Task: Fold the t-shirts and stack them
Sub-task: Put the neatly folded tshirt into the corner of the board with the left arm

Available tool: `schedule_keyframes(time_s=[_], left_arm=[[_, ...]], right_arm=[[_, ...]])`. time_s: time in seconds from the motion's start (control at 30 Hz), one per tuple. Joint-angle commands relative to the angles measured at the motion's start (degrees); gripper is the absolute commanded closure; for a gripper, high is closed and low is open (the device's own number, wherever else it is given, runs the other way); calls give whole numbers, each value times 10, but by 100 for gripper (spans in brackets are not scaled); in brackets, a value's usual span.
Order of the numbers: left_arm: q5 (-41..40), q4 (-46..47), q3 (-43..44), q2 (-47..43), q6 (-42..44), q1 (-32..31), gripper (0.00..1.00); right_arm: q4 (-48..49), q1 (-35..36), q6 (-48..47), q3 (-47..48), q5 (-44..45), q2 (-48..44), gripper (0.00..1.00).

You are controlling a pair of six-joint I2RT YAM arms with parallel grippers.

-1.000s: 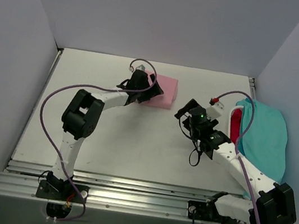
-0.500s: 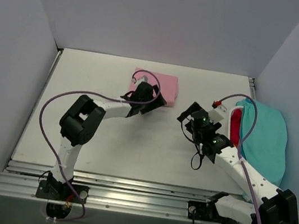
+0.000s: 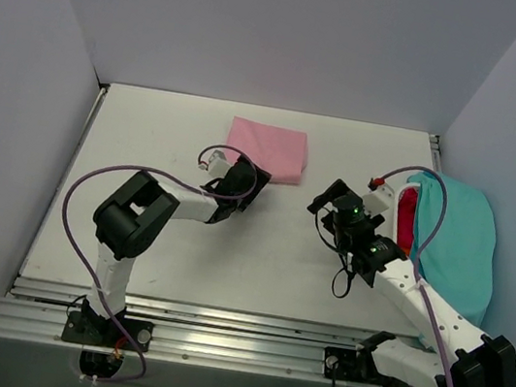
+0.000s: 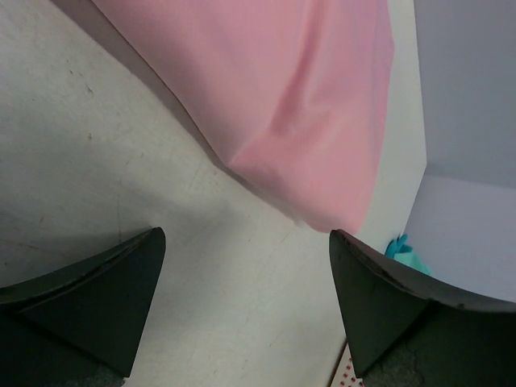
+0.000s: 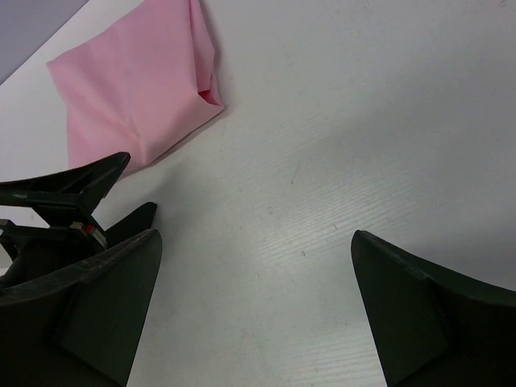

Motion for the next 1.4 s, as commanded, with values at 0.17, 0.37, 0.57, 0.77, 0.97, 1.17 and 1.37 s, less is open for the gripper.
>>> schedule_keyframes(time_s=[0.17,0.37,0.57,0.77,0.97,1.17,1.37], left_arm=[[-34,-74,112,97,-68,47,6],[50,-82,245,176,-4,100,98],[43,-129,252,127,112,179,98],[49,-139,157,13,184,306,98],[65,-154,113,-62,279,444,98],[70,-201,187,-30,391,498,33],[135,-231,211,-37,400,543,6]], right_arm=[[1,-8,-8,-3,-4,-16,0],[0,-13,-10,-5,-13,-18,0],[21,-25,-9,-14,-32,-27,0],[41,-27,-2,-21,-62,-21,0],[62,-26,3,-31,-87,-12,0],[73,-25,4,-34,-99,1,0],[78,-25,5,-41,-92,-4,0]])
